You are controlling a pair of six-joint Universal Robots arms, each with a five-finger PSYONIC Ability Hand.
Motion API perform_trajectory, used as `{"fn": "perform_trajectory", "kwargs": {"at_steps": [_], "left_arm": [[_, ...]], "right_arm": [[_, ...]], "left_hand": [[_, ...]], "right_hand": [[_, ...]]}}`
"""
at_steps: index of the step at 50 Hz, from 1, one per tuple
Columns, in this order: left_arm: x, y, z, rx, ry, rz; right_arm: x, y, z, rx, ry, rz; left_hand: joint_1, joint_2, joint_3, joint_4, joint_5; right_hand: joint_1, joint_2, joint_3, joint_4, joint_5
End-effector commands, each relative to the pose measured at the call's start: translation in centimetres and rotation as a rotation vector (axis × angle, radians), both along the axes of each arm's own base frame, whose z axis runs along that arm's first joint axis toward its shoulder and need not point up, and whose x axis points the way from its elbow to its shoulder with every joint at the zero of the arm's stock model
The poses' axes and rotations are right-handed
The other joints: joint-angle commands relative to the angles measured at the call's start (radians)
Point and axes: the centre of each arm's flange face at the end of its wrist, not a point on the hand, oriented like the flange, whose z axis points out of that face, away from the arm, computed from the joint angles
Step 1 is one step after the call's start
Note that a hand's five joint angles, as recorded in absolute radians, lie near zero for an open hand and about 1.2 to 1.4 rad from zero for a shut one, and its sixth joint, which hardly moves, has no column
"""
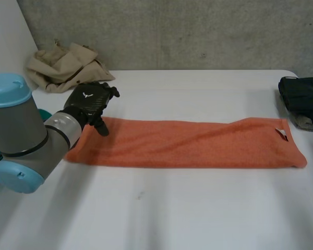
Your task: Fold the laundry.
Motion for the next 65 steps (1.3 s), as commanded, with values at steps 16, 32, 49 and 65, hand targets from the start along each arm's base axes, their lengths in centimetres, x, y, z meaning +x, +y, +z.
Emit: {"fn": "perform_trajectory", "kwargs": {"at_steps": [16, 32, 49, 65], "left_arm": [[-0.4, 0.3, -0.7, 0.017, -0.006, -0.012], [-0.4, 0.3, -0.8, 0.015, -0.005, -0.013], [-0.4, 0.2, -0.7, 0.011, -0.004, -0.012], [-0.4, 0.2, -0.7, 0.011, -0.004, -0.01]], "right_arm": [[5.1, 2.6, -3.3, 0.085, -0.191, 0.142], [2.0, 1.3, -2.6, 0.03, -0.15, 0.047], [1.6, 2.3, -2.4, 0.085, -0.2, 0.131], [6.1, 3.4, -3.2, 0.087, -0.248, 0.255]], "left_hand": [[-0.032, -0.015, -0.021, -0.014, -0.001], [-0.032, -0.015, -0.021, -0.014, -0.001], [-0.038, -0.021, -0.027, -0.02, -0.007], [-0.041, -0.024, -0.03, -0.023, -0.01]], "right_hand": [[0.129, 0.132, 0.143, 0.141, 0.16], [0.799, 0.802, 0.813, 0.811, 0.83], [0.033, 0.036, 0.047, 0.044, 0.064], [0.115, 0.118, 0.129, 0.126, 0.146]]}}
